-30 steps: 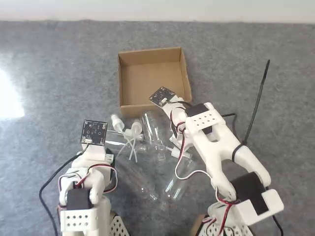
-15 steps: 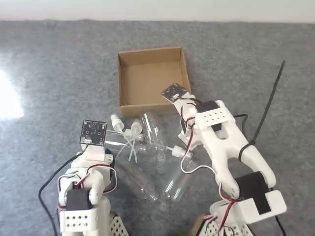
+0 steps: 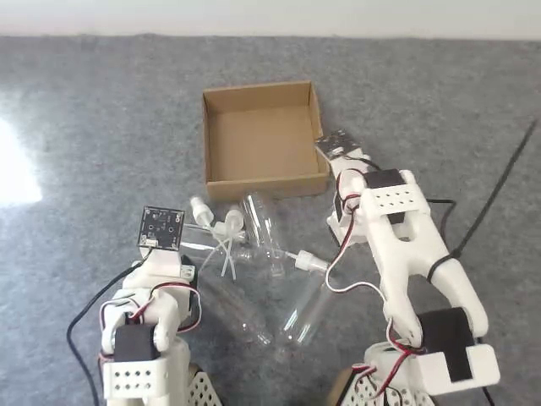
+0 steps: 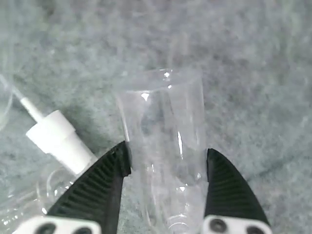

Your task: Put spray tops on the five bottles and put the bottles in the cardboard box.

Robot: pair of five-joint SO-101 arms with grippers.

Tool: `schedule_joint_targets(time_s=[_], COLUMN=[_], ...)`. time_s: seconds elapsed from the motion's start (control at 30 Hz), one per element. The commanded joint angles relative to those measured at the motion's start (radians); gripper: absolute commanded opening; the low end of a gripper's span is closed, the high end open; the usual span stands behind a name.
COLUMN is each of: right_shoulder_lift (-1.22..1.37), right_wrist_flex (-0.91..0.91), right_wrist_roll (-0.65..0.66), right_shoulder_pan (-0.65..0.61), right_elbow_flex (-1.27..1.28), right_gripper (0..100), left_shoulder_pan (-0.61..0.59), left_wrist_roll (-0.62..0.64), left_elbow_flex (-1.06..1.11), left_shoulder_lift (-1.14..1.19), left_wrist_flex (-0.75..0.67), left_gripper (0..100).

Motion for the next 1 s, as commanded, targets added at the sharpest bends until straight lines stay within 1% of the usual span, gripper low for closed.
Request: schedule_joint_targets(time_s=[0.0, 0.27, 0.53, 0.77, 0.83, 0.97], right_shoulder_lift=[-0.068, -0.062, -0.061, -0.059, -0.062, -0.062], right_wrist_flex=[0.005, -0.001, -0.021, -0.065, -0.079, -0.084], right_wrist_roll=[-0.069, -0.244, -0.532, -0.873, -0.937, -0.997], right_shoulder_pan=[0.041, 0.111, 0.124, 0.124, 0.124, 0.124], right_elbow_flex=[-0.055, -0.089, -0.107, -0.103, -0.101, -0.101], right_gripper=[13.7, 13.7, 14.0, 14.1, 14.1, 14.1], left_shoulder_pan=[0.002, 0.002, 0.002, 0.002, 0.002, 0.002], left_wrist_roll=[0.009, 0.009, 0.009, 0.009, 0.009, 0.009], left_elbow_flex=[-0.002, -0.002, -0.002, -0.002, -0.002, -0.002], left_shoulder_lift=[-0.018, -0.018, -0.018, -0.018, -0.018, -0.018], left_wrist_flex=[0.005, 0.005, 0.005, 0.005, 0.005, 0.005], left_gripper=[7, 7, 7, 7, 7, 7])
